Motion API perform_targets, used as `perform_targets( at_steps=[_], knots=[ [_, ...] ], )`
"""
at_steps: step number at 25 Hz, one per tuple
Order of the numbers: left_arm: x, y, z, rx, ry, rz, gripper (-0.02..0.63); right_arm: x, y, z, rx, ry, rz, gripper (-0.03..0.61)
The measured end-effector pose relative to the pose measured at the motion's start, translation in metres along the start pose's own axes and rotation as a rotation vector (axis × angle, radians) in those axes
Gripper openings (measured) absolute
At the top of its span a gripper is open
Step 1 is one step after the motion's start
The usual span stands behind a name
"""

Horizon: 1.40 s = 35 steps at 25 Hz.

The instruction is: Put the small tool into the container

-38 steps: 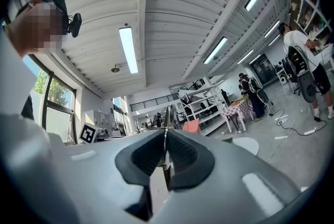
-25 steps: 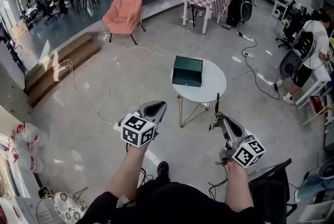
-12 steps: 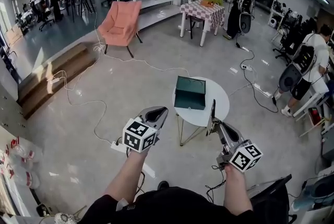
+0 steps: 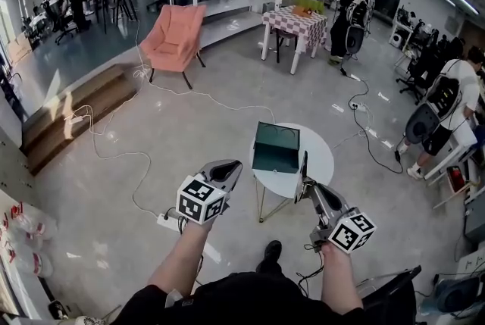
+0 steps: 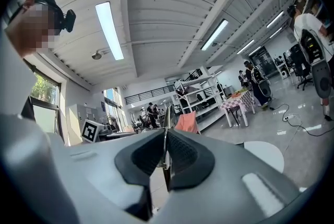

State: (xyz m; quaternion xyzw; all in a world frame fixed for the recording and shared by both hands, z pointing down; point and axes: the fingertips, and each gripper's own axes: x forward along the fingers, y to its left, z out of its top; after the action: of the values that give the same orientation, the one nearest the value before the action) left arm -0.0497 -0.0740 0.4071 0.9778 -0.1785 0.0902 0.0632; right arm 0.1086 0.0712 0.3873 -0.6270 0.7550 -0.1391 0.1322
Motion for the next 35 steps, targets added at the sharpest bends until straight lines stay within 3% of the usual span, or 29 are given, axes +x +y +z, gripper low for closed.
perform_targets(
  at_steps=[10,20,27,35],
  knots=[
    [0.079,0.03,-0.011,-0.018,0.074,0.015,0.018,0.053,-0.078,-0.008,0.07,0.03,0.024,0.029],
    [0.203,0.056,0.014,0.022,0.105,0.029,0.018,0.117,-0.193,0.013,0.126,0.055,0.058,0.029],
    [0.242,0.072,0.036,0.017,0.075,0.054,0.018,0.152,-0.221,0.033,0.104,0.085,0.116,0.029],
    [0.256,0.123,0.021,-0.019,0.063,0.04,0.018,0.188,-0.242,0.015,0.095,0.117,0.036,0.029]
  ],
)
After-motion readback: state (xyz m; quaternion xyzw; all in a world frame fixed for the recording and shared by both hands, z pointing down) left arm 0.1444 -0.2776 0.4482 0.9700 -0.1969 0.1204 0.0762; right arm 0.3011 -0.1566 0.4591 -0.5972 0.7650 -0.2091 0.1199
